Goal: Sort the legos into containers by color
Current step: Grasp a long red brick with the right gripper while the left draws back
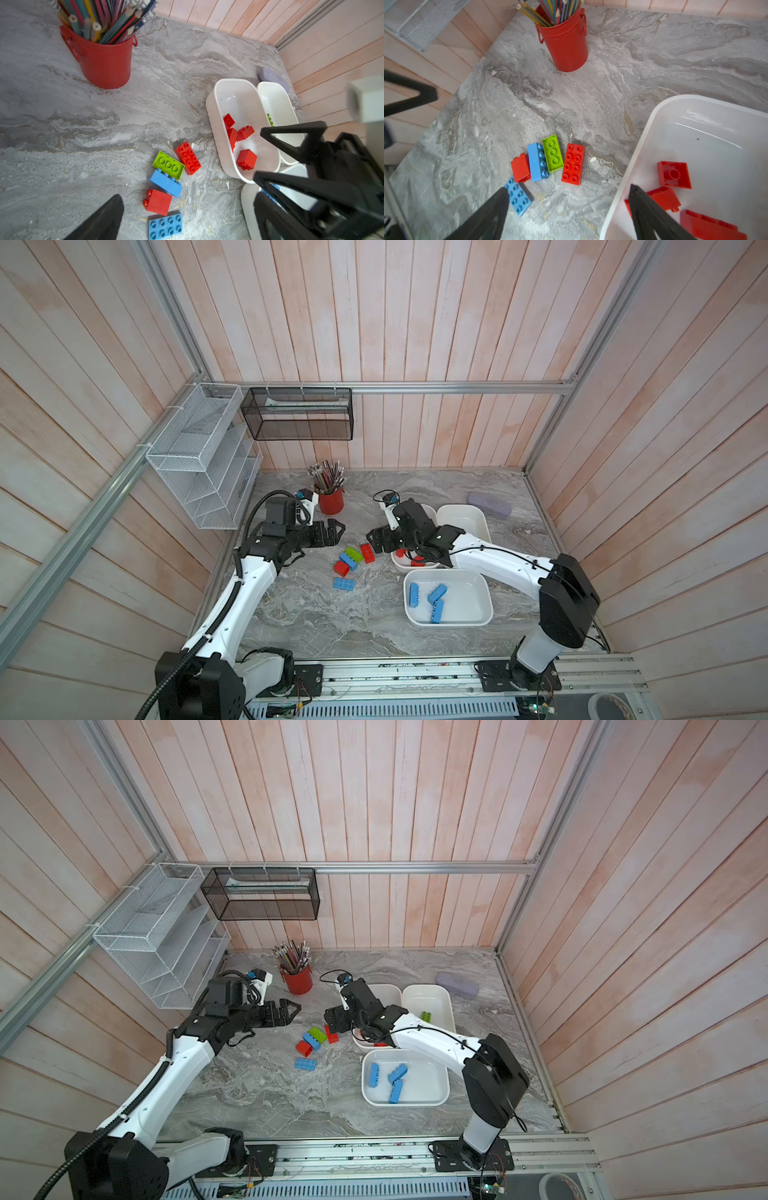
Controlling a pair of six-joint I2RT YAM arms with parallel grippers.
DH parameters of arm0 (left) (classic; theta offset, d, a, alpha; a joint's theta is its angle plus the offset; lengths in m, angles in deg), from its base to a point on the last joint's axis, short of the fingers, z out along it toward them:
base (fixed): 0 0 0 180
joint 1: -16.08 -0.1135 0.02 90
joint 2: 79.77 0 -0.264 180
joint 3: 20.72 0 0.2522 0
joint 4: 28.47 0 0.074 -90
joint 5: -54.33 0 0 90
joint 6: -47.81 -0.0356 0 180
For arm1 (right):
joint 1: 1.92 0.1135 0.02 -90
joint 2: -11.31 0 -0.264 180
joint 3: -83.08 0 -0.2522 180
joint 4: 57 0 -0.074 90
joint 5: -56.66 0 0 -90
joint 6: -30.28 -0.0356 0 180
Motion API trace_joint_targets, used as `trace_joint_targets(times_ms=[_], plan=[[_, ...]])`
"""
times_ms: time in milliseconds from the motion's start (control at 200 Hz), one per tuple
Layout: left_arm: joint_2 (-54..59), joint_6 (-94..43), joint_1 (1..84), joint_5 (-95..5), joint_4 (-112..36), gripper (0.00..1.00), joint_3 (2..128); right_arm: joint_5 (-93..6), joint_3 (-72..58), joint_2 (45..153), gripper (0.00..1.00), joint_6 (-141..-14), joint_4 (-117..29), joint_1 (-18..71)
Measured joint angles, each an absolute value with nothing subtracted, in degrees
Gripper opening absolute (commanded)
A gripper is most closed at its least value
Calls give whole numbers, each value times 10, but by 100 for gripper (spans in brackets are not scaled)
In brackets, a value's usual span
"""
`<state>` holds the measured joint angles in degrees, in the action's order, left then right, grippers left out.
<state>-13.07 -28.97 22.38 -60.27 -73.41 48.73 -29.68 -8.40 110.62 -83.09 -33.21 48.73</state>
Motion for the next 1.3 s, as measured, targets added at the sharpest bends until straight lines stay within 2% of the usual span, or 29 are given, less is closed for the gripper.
trace_joint_targets(times_ms=[140, 185, 325, 385, 575, 930, 1300], plan=[[-161, -258, 175, -653, -735, 100, 449, -254, -7, 1191, 80, -860, -299, 509], [-166, -252, 166, -663, -736, 100, 441, -243, 12, 1211, 75, -868, -290, 514], [-189, -240, 159, -689, -742, 100, 426, -214, 59, 1268, 71, -887, -260, 526], [-198, -237, 156, -700, -742, 100, 423, -204, 83, 1293, 65, -893, -246, 531], [-205, -237, 147, -717, -745, 100, 416, -164, 142, 1361, 61, -909, -196, 545], [-208, -245, 143, -720, -755, 100, 414, -123, 168, 1400, 54, -928, -139, 547], [-209, -251, 143, -721, -759, 100, 409, -143, 173, 1406, 52, -928, -142, 544]])
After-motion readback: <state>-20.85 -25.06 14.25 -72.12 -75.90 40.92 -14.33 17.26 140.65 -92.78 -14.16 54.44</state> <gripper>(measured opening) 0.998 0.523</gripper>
